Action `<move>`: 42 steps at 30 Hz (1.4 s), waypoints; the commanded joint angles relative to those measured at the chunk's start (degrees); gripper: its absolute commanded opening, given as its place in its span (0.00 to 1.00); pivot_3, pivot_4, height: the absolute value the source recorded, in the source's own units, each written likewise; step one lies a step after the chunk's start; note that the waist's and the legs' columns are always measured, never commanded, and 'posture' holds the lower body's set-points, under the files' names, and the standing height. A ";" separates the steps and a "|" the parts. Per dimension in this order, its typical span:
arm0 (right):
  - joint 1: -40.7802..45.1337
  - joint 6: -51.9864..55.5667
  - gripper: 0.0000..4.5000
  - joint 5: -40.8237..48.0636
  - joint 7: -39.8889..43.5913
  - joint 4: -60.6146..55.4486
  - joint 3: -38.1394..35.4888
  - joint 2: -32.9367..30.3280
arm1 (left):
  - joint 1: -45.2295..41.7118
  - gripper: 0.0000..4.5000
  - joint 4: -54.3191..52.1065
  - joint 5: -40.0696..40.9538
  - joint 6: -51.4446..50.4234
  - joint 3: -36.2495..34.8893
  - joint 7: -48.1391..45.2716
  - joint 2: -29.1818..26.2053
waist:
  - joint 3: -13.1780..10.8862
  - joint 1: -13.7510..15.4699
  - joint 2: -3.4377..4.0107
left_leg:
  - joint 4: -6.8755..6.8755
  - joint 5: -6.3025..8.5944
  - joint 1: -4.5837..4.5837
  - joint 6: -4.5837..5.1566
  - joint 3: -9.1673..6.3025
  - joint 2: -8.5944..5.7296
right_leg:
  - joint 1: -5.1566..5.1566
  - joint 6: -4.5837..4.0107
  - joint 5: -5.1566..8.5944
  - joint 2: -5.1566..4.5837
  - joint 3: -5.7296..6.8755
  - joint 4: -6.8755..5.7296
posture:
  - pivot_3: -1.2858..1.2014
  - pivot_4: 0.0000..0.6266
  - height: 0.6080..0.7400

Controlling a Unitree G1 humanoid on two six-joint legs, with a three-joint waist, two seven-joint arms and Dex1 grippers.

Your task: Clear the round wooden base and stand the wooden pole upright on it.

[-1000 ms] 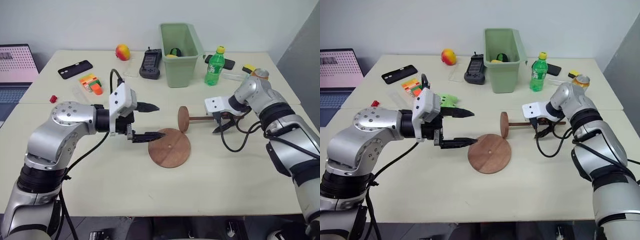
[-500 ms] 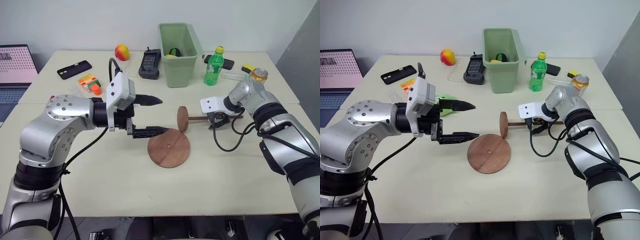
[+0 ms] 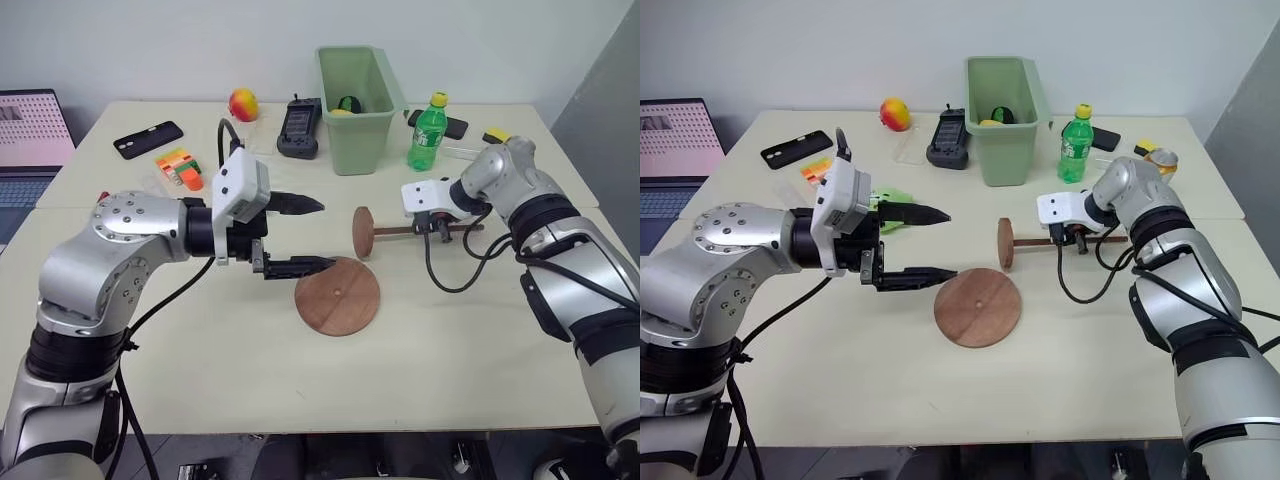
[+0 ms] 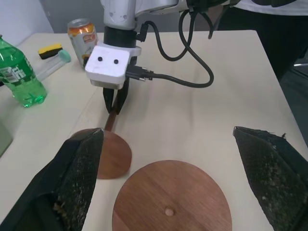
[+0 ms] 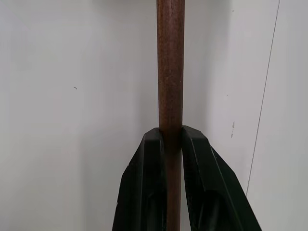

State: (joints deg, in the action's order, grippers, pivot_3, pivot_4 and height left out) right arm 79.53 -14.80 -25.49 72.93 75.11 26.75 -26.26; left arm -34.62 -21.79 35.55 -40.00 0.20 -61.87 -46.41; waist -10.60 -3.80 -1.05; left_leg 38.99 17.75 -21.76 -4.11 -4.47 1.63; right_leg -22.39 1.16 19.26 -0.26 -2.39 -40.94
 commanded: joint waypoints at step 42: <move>-58.68 34.93 0.03 47.16 -30.70 -91.82 -21.95 16.89 | 64.56 1.00 -24.82 -2.74 25.59 -19.73 19.00 20.44 | 0.00 1.85 0.15 | -0.14 0.16 0.31 0.25 -0.06 -0.02 | 0.25 -0.01 0.00 0.09 -0.10 0.03 | 0.52 0.24 1.00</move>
State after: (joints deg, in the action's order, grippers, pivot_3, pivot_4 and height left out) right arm 20.86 22.34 21.64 42.48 -15.55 4.51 -9.15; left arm 30.16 -46.35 32.74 -15.75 -19.42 -43.12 -25.55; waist -10.60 -1.95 -0.90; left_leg 38.85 17.91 -21.45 -3.86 -4.53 1.61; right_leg -22.14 1.16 19.26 -0.17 -2.49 -40.92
